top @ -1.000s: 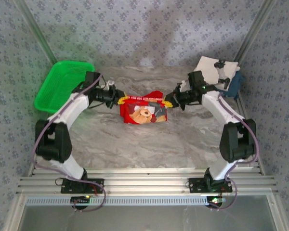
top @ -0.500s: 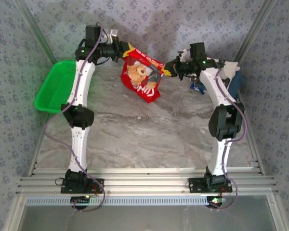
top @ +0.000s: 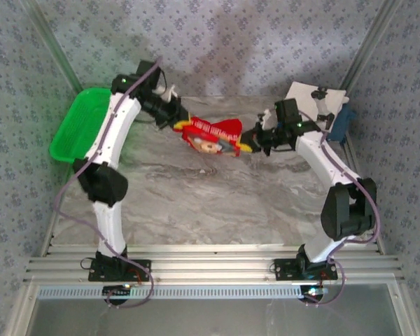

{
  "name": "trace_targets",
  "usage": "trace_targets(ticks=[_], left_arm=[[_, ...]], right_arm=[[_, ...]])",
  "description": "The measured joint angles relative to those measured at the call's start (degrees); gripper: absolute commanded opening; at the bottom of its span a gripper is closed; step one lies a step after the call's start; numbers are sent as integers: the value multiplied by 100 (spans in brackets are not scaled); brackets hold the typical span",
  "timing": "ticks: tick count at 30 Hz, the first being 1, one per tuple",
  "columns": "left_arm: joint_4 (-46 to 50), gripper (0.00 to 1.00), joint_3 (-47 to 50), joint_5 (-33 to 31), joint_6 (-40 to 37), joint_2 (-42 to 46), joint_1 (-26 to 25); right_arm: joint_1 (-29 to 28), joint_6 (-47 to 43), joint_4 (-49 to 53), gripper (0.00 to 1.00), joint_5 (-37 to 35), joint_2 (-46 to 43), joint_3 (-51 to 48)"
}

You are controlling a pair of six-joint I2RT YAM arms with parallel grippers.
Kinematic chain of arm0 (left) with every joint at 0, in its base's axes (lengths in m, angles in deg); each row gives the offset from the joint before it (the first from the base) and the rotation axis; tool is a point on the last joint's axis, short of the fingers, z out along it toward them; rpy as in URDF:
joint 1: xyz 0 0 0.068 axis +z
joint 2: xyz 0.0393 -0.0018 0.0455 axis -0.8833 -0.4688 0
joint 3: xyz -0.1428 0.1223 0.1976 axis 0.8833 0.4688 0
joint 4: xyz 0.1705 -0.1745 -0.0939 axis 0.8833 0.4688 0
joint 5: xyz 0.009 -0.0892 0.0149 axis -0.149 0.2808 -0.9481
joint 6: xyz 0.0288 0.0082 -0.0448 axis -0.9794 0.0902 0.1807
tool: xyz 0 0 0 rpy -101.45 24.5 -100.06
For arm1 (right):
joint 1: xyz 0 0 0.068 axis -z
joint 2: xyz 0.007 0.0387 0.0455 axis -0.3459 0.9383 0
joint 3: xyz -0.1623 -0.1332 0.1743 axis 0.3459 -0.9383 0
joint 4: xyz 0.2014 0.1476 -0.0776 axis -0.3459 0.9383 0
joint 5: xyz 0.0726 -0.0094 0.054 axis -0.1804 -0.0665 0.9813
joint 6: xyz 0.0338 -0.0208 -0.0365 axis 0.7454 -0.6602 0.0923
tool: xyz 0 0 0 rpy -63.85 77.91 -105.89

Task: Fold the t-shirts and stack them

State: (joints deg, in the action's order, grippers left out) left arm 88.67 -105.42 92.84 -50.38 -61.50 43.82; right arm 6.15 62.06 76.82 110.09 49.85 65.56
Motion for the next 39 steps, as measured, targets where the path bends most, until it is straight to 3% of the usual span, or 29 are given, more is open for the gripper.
trace_targets(ticks=[5,7,10,16,18,23,25,31,35,39], left_arm=[[-1816,0,4192,-48,748,1932,-98],[-2391,0,5403,-74,1084,2544,-232],[-2949,2,6470,-181,1471,3346,-535],[-3897,8,7718,-391,2111,4721,-986],[-4028,17,8111,-439,2321,5036,-1139],[-3908,55,8852,-960,2702,5718,-1281],[-3700,66,9033,-1097,2855,6019,-1342],[-2933,75,8933,-1602,3202,6857,-1379],[-3161,75,8703,-1735,3324,6548,-1379],[-3799,72,8666,-1733,3344,5643,-1307]], right_arm=[[-380,-107,-57,0,-57,-566,-1467],[-544,-142,-42,0,-55,-820,-1954],[-772,-186,-22,0,-98,-1204,-2533],[-1043,-160,-168,3,-94,-1928,-3606],[-1097,-140,-258,8,-87,-2061,-3919],[-1106,-122,-87,39,-402,-2162,-4566],[-1156,-155,109,45,-492,-2164,-4682],[-1193,-210,951,66,-855,-2605,-4513],[-1075,-286,1567,68,-1235,-2743,-3609],[-881,-717,1836,65,-1502,-2166,-2568]])
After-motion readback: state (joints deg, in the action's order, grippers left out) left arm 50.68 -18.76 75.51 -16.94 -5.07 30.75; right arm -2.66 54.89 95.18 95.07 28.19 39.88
